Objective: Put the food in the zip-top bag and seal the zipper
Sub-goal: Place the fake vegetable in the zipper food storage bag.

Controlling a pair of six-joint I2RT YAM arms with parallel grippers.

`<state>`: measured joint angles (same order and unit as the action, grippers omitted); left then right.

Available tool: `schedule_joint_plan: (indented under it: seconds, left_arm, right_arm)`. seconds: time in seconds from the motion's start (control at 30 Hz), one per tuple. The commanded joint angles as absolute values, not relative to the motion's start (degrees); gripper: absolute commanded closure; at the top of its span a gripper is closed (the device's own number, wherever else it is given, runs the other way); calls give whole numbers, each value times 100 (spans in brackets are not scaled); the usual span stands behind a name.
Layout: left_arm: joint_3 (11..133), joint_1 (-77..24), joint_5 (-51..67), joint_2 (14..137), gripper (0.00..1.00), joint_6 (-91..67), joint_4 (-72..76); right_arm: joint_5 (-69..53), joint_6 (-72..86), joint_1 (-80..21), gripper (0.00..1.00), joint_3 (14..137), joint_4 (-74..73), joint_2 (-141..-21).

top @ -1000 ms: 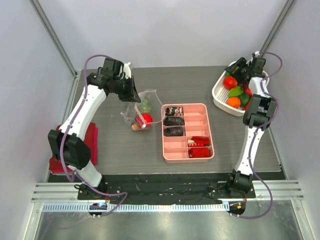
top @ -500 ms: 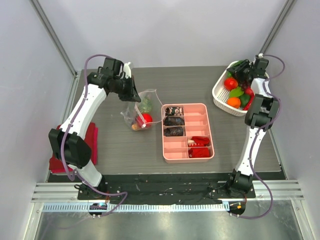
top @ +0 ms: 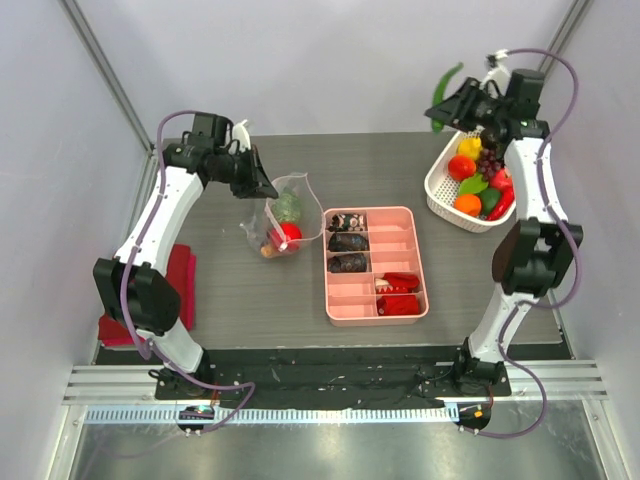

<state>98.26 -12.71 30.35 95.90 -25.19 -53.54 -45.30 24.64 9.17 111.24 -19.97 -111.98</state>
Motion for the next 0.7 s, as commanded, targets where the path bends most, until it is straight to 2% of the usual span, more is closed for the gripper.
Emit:
schedule_joint_plan:
  seconds: [0.0, 0.07, 0.2, 0.27, 0.43, 0.67]
  left_arm:
    - [9765, -1257, 3419, 9378, 100, -2619, -4984]
    - [9633, -1257, 3428, 9317, 100, -2628, -4861]
    - [9387, -1257, 3349, 9080, 100, -2593, -4702]
    - [9299, -1257, 3331, 9009, 100, -2584, -4676]
    - [9167, -1257, 3322, 8851, 100, -2584, -4605]
    - [9027, -1274, 3340, 8754, 100, -2566, -4579]
  right_arm:
    - [-5098, 356, -276, 99, 10732, -4014, -9916]
    - [-5141, 72, -736, 99, 10495, -4829, -9556]
    - [-4669, -1544, -1975, 99, 10433, -6545, -9492]
    - [-4587, -1591, -2442, 99, 10389, -7203, -9623]
    - [-4939, -1537, -2785, 99, 9617, -7408, -9589]
    - [-5044, -1127, -3375, 99, 9931, -7321, -10193]
